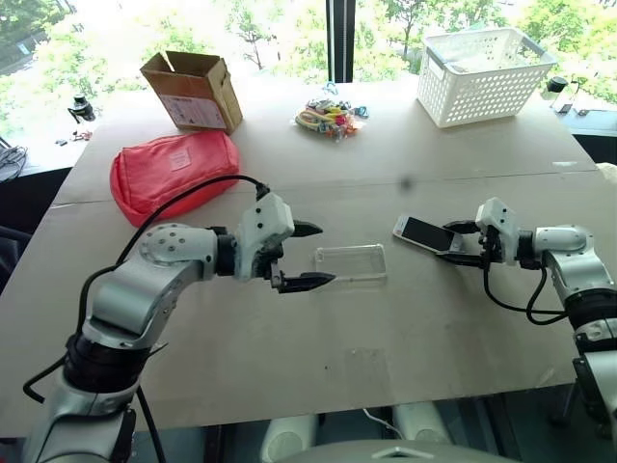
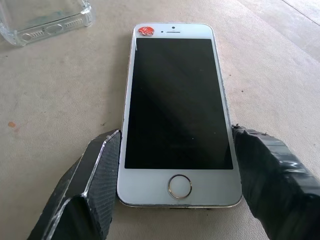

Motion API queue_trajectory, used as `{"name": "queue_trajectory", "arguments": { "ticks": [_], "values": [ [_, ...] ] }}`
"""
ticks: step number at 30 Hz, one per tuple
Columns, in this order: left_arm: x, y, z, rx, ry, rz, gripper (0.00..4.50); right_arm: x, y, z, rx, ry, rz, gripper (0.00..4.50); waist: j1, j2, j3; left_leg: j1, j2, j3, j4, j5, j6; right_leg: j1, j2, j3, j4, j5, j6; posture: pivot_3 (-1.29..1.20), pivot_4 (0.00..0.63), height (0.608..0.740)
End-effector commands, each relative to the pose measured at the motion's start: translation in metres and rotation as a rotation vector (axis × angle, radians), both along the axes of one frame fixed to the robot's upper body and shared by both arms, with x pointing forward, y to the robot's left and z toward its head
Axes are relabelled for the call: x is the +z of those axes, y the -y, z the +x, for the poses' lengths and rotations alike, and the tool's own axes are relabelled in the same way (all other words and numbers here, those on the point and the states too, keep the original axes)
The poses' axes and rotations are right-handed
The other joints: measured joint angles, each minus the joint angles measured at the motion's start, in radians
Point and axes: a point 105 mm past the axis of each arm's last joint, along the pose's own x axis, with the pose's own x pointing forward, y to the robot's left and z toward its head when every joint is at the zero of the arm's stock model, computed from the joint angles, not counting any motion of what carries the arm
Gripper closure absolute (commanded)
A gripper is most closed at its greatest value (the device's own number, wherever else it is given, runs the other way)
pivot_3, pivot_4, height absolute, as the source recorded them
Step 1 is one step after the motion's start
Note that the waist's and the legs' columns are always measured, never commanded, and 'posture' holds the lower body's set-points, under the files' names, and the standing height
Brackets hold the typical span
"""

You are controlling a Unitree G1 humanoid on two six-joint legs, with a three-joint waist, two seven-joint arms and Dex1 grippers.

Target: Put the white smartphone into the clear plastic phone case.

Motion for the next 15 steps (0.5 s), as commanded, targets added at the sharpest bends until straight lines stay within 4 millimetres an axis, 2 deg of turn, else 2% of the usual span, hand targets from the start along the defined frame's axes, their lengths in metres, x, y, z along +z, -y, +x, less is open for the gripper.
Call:
{"name": "queue_trajectory", "arguments": {
  "ticks": [1, 5, 11, 12, 13, 14, 15],
  "values": [
    [0.005, 0.001, 0.001, 0.003, 0.033, 0.003, 0.00, -0.015, 0.004, -0.008, 0.000, -0.048, -0.062, 1.60, -0.001, 0.000, 0.000, 0.000, 0.000, 0.000, 0.000, 0.000, 0.000, 0.000, 0.000, 0.000, 0.000, 0.000, 0.000, 0.00, 0.150, 0.740],
    [0.005, -0.001, 0.005, 0.022, 0.040, 0.006, 0.00, 0.010, -0.006, -0.005, 0.044, 0.045, -0.025, 1.60, -0.001, 0.001, 0.000, 0.000, 0.000, -0.001, 0.000, 0.000, 0.000, -0.001, 0.000, 0.000, 0.000, 0.000, 0.000, 0.00, 0.150, 0.740],
    [0.010, -0.006, 0.016, 0.088, 0.051, -0.046, 0.00, 0.060, -0.033, -0.011, 0.143, 0.165, 0.034, 1.60, -0.004, 0.005, 0.003, -0.002, 0.000, -0.002, -0.001, 0.000, 0.000, -0.004, 0.000, 0.002, 0.000, 0.000, 0.000, 0.00, 0.150, 0.740],
    [0.012, -0.007, 0.019, 0.104, 0.048, -0.062, 0.52, 0.065, -0.037, -0.014, 0.165, 0.172, 0.031, 1.60, -0.004, 0.005, 0.004, -0.002, 0.000, -0.002, -0.001, 0.000, 0.000, -0.004, 0.000, 0.002, 0.000, 0.000, 0.000, 0.00, 0.150, 0.740],
    [0.012, -0.009, 0.021, 0.113, 0.048, -0.068, 0.78, 0.068, -0.041, -0.017, 0.182, 0.176, 0.027, 1.60, -0.003, 0.005, 0.004, -0.002, 0.000, -0.003, -0.001, 0.000, 0.000, -0.004, 0.000, 0.001, 0.000, 0.000, 0.000, 0.00, 0.150, 0.740],
    [0.012, -0.009, 0.024, 0.121, 0.049, -0.068, 1.25, 0.072, -0.044, -0.021, 0.207, 0.178, 0.021, 1.60, -0.002, 0.005, 0.004, -0.002, 0.000, -0.003, -0.001, 0.000, 0.000, -0.004, 0.000, 0.001, 0.000, 0.000, 0.000, 0.00, 0.150, 0.740],
    [0.011, -0.009, 0.026, 0.123, 0.049, -0.067, 1.25, 0.075, -0.048, -0.024, 0.229, 0.180, 0.014, 1.60, -0.001, 0.005, 0.004, -0.002, 0.000, -0.004, -0.001, 0.000, 0.000, -0.004, 0.000, 0.000, 0.000, 0.000, 0.000, 0.00, 0.150, 0.740]
  ]
}}
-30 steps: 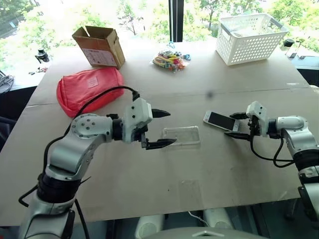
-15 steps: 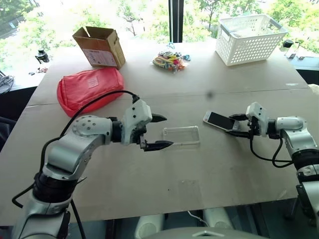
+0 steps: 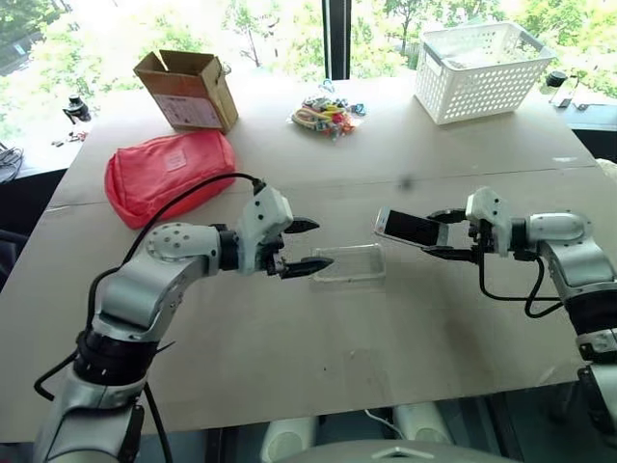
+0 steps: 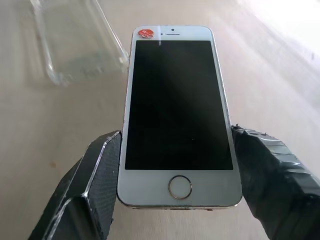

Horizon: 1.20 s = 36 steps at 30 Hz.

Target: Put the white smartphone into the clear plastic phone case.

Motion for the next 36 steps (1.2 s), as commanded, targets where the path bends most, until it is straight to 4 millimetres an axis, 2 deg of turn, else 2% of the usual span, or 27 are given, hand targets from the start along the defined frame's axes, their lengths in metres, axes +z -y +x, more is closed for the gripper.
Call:
{"name": "queue_trajectory", "arguments": {
  "ticks": [1, 2, 6, 7, 10, 18, 23, 28, 36],
  "values": [
    [0.012, -0.003, 0.010, 0.022, 0.056, -0.023, 2.01, 0.030, -0.011, -0.012, 0.085, 0.063, -0.001, 1.60, 0.003, 0.000, 0.000, 0.000, 0.000, 0.000, 0.000, 0.000, 0.000, 0.000, 0.000, 0.000, 0.000, 0.000, 0.000, 0.00, 0.150, 0.740],
    [0.013, 0.001, 0.013, 0.017, 0.061, -0.040, 2.35, 0.031, -0.016, -0.015, 0.110, 0.057, -0.017, 1.60, 0.005, 0.000, 0.000, 0.000, 0.000, 0.000, 0.000, 0.000, 0.000, 0.000, 0.000, 0.000, 0.000, 0.000, 0.000, 0.00, 0.150, 0.740],
    [0.018, 0.021, 0.018, -0.044, 0.066, -0.109, 4.26, 0.025, -0.033, -0.024, 0.190, 0.022, -0.108, 1.60, 0.006, 0.000, 0.000, -0.001, -0.001, 0.001, 0.001, 0.000, 0.000, 0.001, -0.001, -0.002, -0.001, 0.000, 0.000, 0.00, 0.150, 0.740],
    [0.019, 0.023, 0.019, -0.050, 0.066, -0.123, 4.45, 0.025, -0.037, -0.025, 0.201, 0.020, -0.125, 1.60, 0.006, 0.000, 0.000, -0.001, -0.001, 0.001, 0.001, 0.000, 0.000, 0.000, -0.001, -0.002, -0.001, 0.000, 0.000, 0.00, 0.150, 0.740],
    [0.013, 0.025, 0.018, -0.064, 0.051, -0.123, 4.45, 0.024, -0.048, -0.021, 0.216, 0.031, -0.190, 1.60, -0.005, 0.000, 0.000, -0.001, -0.001, 0.000, 0.000, 0.000, -0.001, -0.001, -0.001, -0.001, 0.000, 0.000, 0.000, 0.00, 0.150, 0.740],
    [-0.022, 0.024, 0.018, -0.074, 0.025, -0.005, 4.45, 0.017, -0.061, -0.015, 0.261, 0.027, -0.300, 1.60, -0.012, 0.000, 0.000, -0.001, -0.001, -0.001, 0.000, 0.000, -0.001, -0.001, -0.001, -0.001, -0.001, 0.000, 0.000, 0.00, 0.150, 0.740],
    [-0.025, 0.027, 0.021, -0.068, 0.028, -0.010, 4.45, 0.015, -0.070, -0.016, 0.308, 0.030, -0.340, 1.60, -0.013, 0.000, 0.000, -0.001, -0.001, -0.001, 0.000, 0.000, -0.001, -0.001, -0.001, -0.001, -0.001, 0.000, 0.000, 0.00, 0.150, 0.740],
    [-0.031, 0.039, 0.019, -0.078, 0.012, -0.017, 4.45, 0.013, -0.072, -0.015, 0.315, 0.026, -0.360, 1.60, -0.012, 0.000, 0.000, -0.001, -0.001, -0.001, 0.000, 0.000, -0.001, -0.001, -0.001, -0.001, -0.001, 0.000, 0.000, 0.00, 0.150, 0.740],
    [-0.062, 0.049, 0.019, -0.096, -0.024, 0.056, 4.45, 0.009, -0.071, -0.012, 0.307, 0.016, -0.374, 1.60, -0.014, 0.000, 0.000, -0.001, -0.002, -0.001, 0.000, 0.000, -0.001, -0.001, -0.001, -0.001, 0.000, 0.000, 0.000, 0.00, 0.150, 0.740]
  ]
}}
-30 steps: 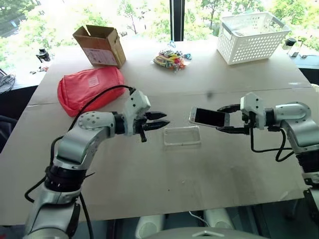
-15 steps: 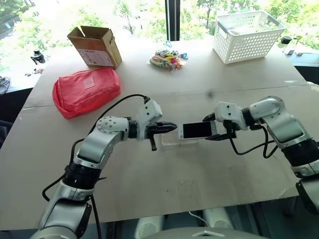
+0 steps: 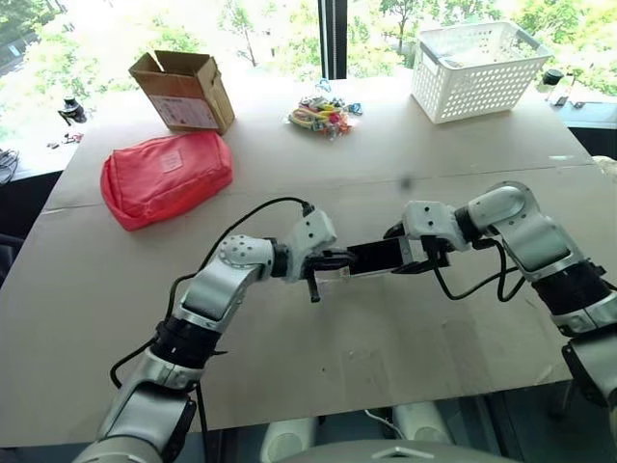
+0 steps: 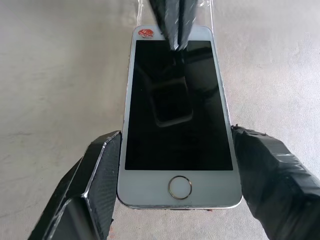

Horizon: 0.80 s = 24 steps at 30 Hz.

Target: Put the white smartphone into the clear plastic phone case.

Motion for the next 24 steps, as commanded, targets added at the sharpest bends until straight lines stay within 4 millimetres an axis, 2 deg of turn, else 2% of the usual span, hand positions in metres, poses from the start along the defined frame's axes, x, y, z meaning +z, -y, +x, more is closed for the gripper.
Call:
{"name": "queue_trajectory", "arguments": {
  "ticks": [1, 12, 24],
  "values": [
    [-0.009, -0.001, 0.000, -0.005, 0.011, 0.036, 4.45, 0.011, -0.002, 0.004, 0.014, 0.044, -0.001, 1.60, -0.001, 0.000, 0.000, 0.000, 0.000, 0.000, 0.000, 0.000, 0.000, 0.000, 0.000, 0.000, 0.000, 0.000, 0.000, 0.00, 0.150, 0.740],
    [-0.040, -0.020, 0.003, 0.050, -0.038, 0.108, 4.45, 0.001, -0.005, 0.006, 0.023, 0.018, -0.014, 1.60, -0.001, 0.000, -0.001, 0.001, 0.000, 0.000, 0.000, 0.000, 0.000, 0.001, 0.000, 0.000, 0.000, 0.000, 0.000, 0.00, 0.150, 0.740],
    [-0.053, -0.023, -0.008, 0.051, -0.076, 0.124, 4.45, -0.004, -0.007, -0.003, 0.070, 0.009, -0.038, 1.60, -0.001, 0.002, -0.005, 0.002, 0.000, 0.000, 0.000, 0.000, 0.000, 0.002, 0.000, 0.000, 0.000, 0.000, 0.000, 0.00, 0.150, 0.740]
  ]
}}
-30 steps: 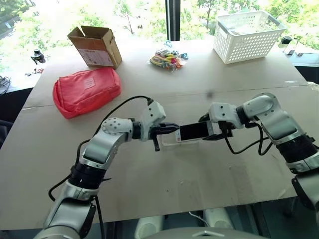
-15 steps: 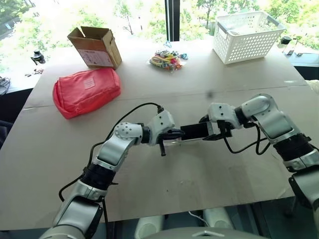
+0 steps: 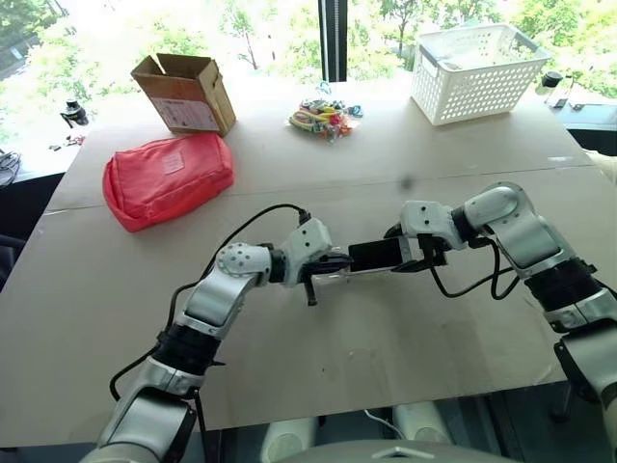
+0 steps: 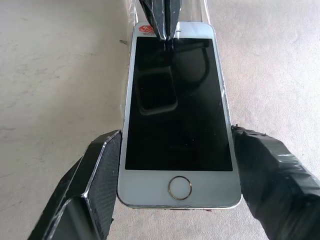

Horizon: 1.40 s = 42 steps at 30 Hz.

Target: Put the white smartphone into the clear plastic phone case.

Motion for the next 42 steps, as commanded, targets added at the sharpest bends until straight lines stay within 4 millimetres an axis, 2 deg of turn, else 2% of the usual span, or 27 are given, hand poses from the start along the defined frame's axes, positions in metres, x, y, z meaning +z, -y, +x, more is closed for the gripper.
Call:
{"name": "queue_trajectory", "arguments": {
  "ticks": [1, 6, 10, 20, 25, 31, 34, 36, 39, 42],
  "values": [
    [-0.034, -0.011, -0.008, 0.037, -0.109, 0.098, 4.45, 0.001, -0.007, -0.009, 0.073, 0.015, -0.027, 1.60, 0.001, 0.000, -0.001, 0.000, 0.000, 0.000, 0.000, 0.000, 0.000, 0.000, 0.000, 0.000, 0.000, 0.000, 0.000, 0.00, 0.150, 0.740],
    [-0.036, -0.012, -0.008, 0.045, -0.114, 0.099, 4.45, -0.003, -0.008, 0.000, 0.032, 0.052, -0.051, 1.60, 0.000, 0.001, -0.003, 0.001, 0.000, 0.000, 0.000, 0.000, 0.000, 0.001, 0.000, 0.000, 0.000, 0.000, 0.000, 0.00, 0.150, 0.740],
    [-0.037, -0.013, -0.009, 0.049, -0.116, 0.105, 4.45, -0.006, -0.010, -0.010, 0.085, 0.030, -0.065, 1.60, -0.001, 0.002, -0.004, 0.002, 0.000, 0.000, 0.000, 0.000, 0.000, 0.001, 0.000, 0.000, 0.001, 0.000, 0.000, 0.00, 0.150, 0.740],
    [-0.040, -0.012, -0.010, 0.053, -0.123, 0.105, 4.45, -0.012, -0.014, -0.015, 0.136, 0.061, -0.095, 1.60, -0.001, 0.002, -0.007, 0.002, 0.000, 0.000, 0.000, 0.000, 0.000, 0.001, 0.000, 0.000, 0.001, 0.000, 0.000, 0.00, 0.150, 0.740],
    [-0.041, -0.011, -0.010, 0.054, -0.125, 0.104, 4.45, -0.007, -0.017, -0.011, 0.129, 0.090, -0.077, 1.60, -0.001, 0.002, -0.008, 0.002, 0.000, 0.000, 0.000, 0.000, 0.000, 0.001, 0.000, 0.000, 0.001, 0.000, 0.000, 0.00, 0.150, 0.740],
    [-0.046, -0.006, -0.014, 0.040, -0.134, 0.104, 4.45, 0.008, -0.024, -0.011, 0.130, 0.096, -0.005, 1.60, 0.001, 0.002, -0.008, 0.002, 0.000, 0.000, 0.000, 0.000, 0.000, 0.001, 0.000, 0.000, 0.001, 0.000, 0.000, 0.00, 0.150, 0.740],
    [-0.048, -0.003, -0.015, 0.035, -0.137, 0.102, 4.50, 0.007, -0.019, -0.006, 0.108, 0.114, -0.026, 0.78, 0.006, 0.002, -0.008, 0.001, -0.001, 0.000, 0.000, 0.000, 0.000, 0.001, 0.000, 0.000, 0.000, 0.000, 0.000, 0.00, 0.150, 0.740],
    [-0.049, -0.002, -0.014, 0.035, -0.137, 0.101, 4.50, 0.007, -0.017, -0.002, 0.080, 0.130, -0.024, 0.01, 0.011, 0.002, -0.008, 0.001, -0.001, 0.000, 0.000, 0.000, 0.000, 0.001, 0.000, 0.000, 0.000, 0.000, 0.000, 0.00, 0.150, 0.740],
    [-0.051, -0.001, -0.013, 0.038, -0.139, 0.102, 4.50, 0.011, -0.015, 0.010, 0.022, 0.176, -0.001, 0.01, 0.018, 0.002, -0.008, 0.001, -0.002, 0.000, 0.000, 0.000, 0.000, 0.001, 0.000, 0.000, 0.000, 0.000, 0.000, 0.00, 0.150, 0.740],
    [-0.053, -0.001, -0.013, 0.039, -0.141, 0.104, 4.50, 0.009, -0.008, 0.014, -0.002, 0.160, -0.028, 0.01, 0.020, 0.002, -0.008, 0.001, -0.002, 0.000, 0.000, 0.000, 0.000, 0.001, 0.000, 0.000, 0.000, 0.000, 0.000, 0.00, 0.150, 0.740]
  ]
}}
